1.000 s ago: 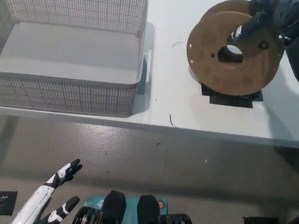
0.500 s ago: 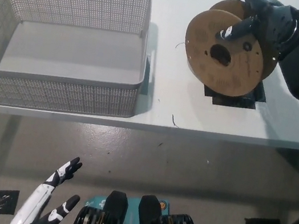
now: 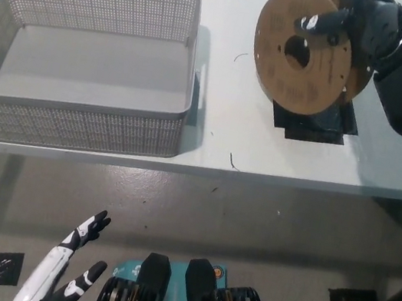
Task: Use the right hand to pick up a 3d printing filament and place it into a container on the left side
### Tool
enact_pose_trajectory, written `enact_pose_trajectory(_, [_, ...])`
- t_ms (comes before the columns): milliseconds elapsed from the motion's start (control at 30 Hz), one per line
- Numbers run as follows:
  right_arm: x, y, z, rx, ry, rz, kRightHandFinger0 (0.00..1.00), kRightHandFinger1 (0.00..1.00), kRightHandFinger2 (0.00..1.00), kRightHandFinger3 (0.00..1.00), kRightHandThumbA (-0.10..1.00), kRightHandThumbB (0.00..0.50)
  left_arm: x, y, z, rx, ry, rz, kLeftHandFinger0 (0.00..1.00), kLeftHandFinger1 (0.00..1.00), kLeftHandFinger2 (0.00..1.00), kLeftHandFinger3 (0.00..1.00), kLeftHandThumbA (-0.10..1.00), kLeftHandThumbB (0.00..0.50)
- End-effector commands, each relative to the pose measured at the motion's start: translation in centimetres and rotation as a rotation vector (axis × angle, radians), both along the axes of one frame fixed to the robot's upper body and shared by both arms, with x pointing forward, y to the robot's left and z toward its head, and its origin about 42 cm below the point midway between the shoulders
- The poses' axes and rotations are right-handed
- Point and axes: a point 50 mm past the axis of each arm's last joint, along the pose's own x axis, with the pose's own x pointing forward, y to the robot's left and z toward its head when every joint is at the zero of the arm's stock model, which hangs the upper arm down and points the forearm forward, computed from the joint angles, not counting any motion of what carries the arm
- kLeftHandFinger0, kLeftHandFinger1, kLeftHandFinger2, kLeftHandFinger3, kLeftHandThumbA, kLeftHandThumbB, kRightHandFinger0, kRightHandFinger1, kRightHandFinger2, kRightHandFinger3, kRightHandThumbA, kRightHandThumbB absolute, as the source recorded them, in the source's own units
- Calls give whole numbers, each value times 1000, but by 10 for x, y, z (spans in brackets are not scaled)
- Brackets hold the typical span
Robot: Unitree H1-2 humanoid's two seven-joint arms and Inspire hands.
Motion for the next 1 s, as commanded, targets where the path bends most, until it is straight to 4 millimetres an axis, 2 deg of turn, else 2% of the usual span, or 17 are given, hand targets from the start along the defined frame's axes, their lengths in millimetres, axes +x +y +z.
enact_pose_trajectory(0, [-8, 34, 137, 113, -331, 115, 71, 564, 903, 980, -100, 139, 1, 3, 9, -8, -59, -12, 1000, 1000, 1000, 1000, 878, 310])
enact_pose_trajectory(33, [-10, 38, 148, 134, -358, 135, 45, 487, 870, 920, -100, 147, 1, 3, 8, -4, -59, -11, 1000, 1000, 1000, 1000, 880, 312])
enact_pose_trajectory(67, [-12, 43, 158, 157, -372, 143, 2, 381, 798, 929, -100, 199, 1, 3, 9, -1, -61, -10, 1000, 1000, 1000, 1000, 881, 312])
enact_pose_trajectory(100, [-15, 48, 167, 168, -382, 146, 0, 336, 775, 950, -100, 209, 2, 3, 9, 2, -62, -12, 1000, 1000, 1000, 1000, 884, 312])
enact_pose_trajectory(133, [-17, 54, 175, 174, -396, 149, 0, 368, 819, 995, -100, 207, 2, 2, 9, 1, -63, -14, 1000, 1000, 1000, 1000, 884, 311])
enact_pose_trajectory(200, [-21, 64, 184, 189, -417, 164, 0, 377, 836, 1000, -100, 186, 0, 2, 9, 3, -62, -15, 1000, 1000, 1000, 1000, 886, 310])
enact_pose_trajectory(267, [-24, 71, 189, 196, -433, 177, 0, 415, 907, 1000, -100, 174, -3, 2, 8, 5, -58, -16, 1000, 1000, 1000, 1000, 890, 308])
enact_pose_trajectory(300, [-26, 76, 195, 207, -458, 202, 0, 390, 876, 1000, -100, 167, -3, 1, 8, 5, -57, -16, 1000, 1000, 1000, 1000, 891, 309])
enact_pose_trajectory(400, [-32, 88, 208, 227, -467, 206, 0, 428, 903, 1000, -100, 183, -4, 2, 7, -1, -49, -20, 1000, 1000, 1000, 1000, 898, 319])
enact_pose_trajectory(533, [-43, 114, 224, 257, -506, 280, 0, 365, 842, 963, -100, 175, -4, 2, 7, 22, -52, -25, 1000, 1000, 1000, 1000, 910, 301])
enact_pose_trajectory(600, [-47, 125, 226, 264, -518, 310, 0, 355, 828, 964, -100, 162, -5, 1, 6, 19, -50, -28, 1000, 1000, 1000, 1000, 902, 298])
enact_pose_trajectory(733, [-55, 153, 221, 275, -519, 379, 0, 398, 840, 899, -100, 187, -6, -2, 6, 4, -42, -37, 1000, 1000, 1000, 1000, 893, 302])
enact_pose_trajectory(800, [-58, 166, 217, 264, -528, 386, 0, 352, 801, 819, -100, 200, -6, -3, 5, 7, -38, -39, 1000, 1000, 1000, 1000, 902, 310])
enact_pose_trajectory(833, [-60, 174, 215, 267, -508, 392, 0, 343, 802, 822, -100, 185, -6, -3, 5, 1, -37, -42, 1000, 1000, 1000, 1000, 901, 311])
enact_pose_trajectory(867, [-62, 182, 211, 261, -499, 405, 0, 352, 825, 868, -100, 184, -5, -3, 6, 1, -38, -47, 1000, 1000, 1000, 1000, 900, 311])
enact_pose_trajectory(967, [-64, 193, 199, 257, -478, 412, 0, 359, 836, 911, -100, 193, -5, -4, 6, 10, -43, -56, 1000, 1000, 1000, 1000, 901, 302])
